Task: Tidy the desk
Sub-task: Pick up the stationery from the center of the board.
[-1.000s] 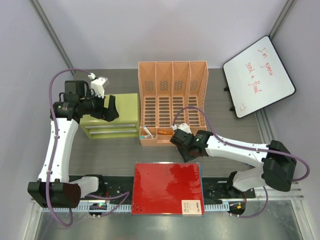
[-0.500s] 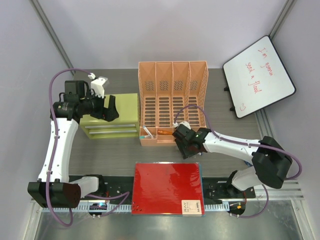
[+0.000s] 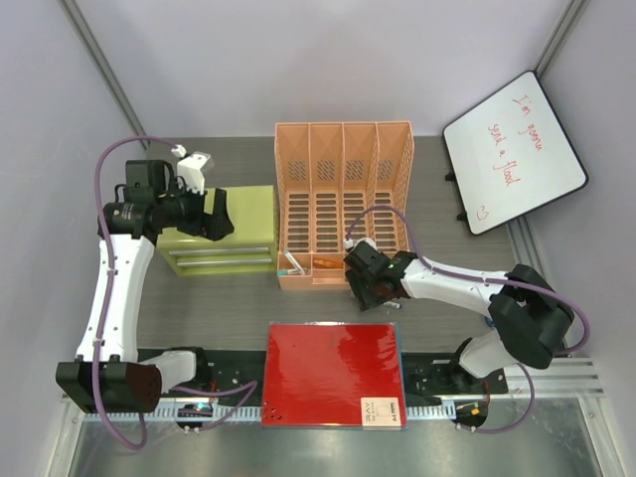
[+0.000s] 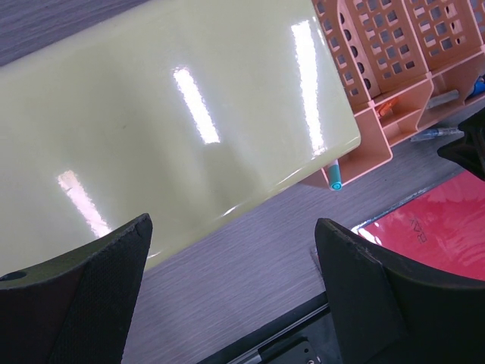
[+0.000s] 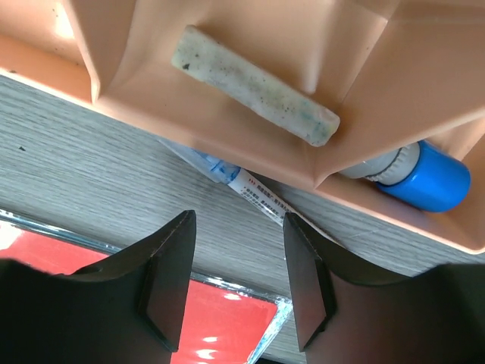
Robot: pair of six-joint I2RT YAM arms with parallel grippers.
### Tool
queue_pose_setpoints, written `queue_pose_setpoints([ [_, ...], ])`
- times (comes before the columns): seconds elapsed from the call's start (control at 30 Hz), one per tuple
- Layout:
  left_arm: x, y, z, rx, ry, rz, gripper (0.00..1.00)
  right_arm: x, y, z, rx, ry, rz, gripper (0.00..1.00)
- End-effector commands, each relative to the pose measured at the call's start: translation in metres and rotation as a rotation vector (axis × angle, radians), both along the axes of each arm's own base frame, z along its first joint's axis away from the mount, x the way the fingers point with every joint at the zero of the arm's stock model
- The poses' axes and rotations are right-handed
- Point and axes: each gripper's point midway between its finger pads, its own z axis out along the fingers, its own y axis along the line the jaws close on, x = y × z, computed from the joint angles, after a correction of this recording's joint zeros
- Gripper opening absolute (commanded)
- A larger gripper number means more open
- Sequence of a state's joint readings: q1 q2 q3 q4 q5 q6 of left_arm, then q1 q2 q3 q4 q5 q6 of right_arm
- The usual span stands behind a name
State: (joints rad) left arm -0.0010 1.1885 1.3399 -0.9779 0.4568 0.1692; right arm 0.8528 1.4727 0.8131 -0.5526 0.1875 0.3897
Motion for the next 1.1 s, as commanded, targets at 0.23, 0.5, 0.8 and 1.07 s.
queue_pose_setpoints([
  [0.23,0.008,0.006,0.010,0.002,-0.046,0.007,0.89,-0.018,0.016,-0.010,0.146,0.059,-0.001,0.51],
  [0.5,0.008,0.004,0.010,-0.009,-0.042,0.004,0.89,0.009,0.004,0.036,0.142,-0.174,-0.026,0.50],
  [0.8,0.007,0.006,0.006,-0.003,-0.039,0.006,0.89,0.022,0.008,0.066,0.209,-0.311,0.036,0.48],
  [1.07,0.006,0.007,0.003,-0.002,-0.042,0.005,0.89,0.019,0.011,0.045,0.182,-0.241,-0.007,0.48],
])
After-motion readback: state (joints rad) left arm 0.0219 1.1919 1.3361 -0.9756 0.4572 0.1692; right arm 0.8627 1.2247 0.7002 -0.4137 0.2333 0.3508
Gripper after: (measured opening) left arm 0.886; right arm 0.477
